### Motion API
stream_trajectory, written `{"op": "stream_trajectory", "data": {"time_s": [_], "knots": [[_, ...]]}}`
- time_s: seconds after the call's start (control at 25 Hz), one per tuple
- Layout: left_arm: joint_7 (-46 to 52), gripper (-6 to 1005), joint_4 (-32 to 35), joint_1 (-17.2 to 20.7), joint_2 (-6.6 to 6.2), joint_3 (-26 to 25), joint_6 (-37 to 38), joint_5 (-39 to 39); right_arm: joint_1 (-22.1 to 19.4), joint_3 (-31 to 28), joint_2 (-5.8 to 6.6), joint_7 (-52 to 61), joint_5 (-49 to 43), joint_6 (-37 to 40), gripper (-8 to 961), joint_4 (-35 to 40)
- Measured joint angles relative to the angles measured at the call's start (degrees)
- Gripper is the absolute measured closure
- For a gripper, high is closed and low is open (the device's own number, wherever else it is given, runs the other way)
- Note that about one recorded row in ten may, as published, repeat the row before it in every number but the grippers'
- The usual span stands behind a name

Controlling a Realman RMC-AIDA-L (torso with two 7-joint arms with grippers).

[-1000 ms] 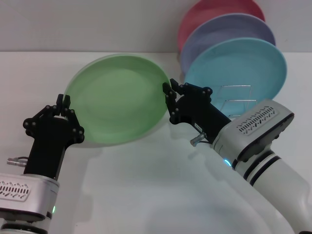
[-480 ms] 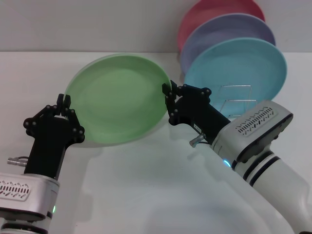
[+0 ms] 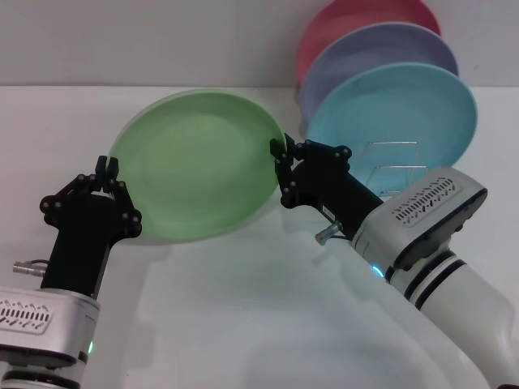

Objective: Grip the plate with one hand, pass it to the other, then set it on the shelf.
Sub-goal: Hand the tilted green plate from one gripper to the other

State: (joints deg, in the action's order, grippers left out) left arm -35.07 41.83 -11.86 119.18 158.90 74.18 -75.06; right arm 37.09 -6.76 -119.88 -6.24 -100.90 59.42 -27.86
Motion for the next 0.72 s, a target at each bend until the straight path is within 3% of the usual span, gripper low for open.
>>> {"op": "stream_trajectory", "data": {"time_s": [0.72], "knots": [[0.0,966,-0.15,0.0,0.0,0.0,0.0,0.0,0.0,-0.03,0.0,0.0,0.0,0.14,871,-0.08]]}}
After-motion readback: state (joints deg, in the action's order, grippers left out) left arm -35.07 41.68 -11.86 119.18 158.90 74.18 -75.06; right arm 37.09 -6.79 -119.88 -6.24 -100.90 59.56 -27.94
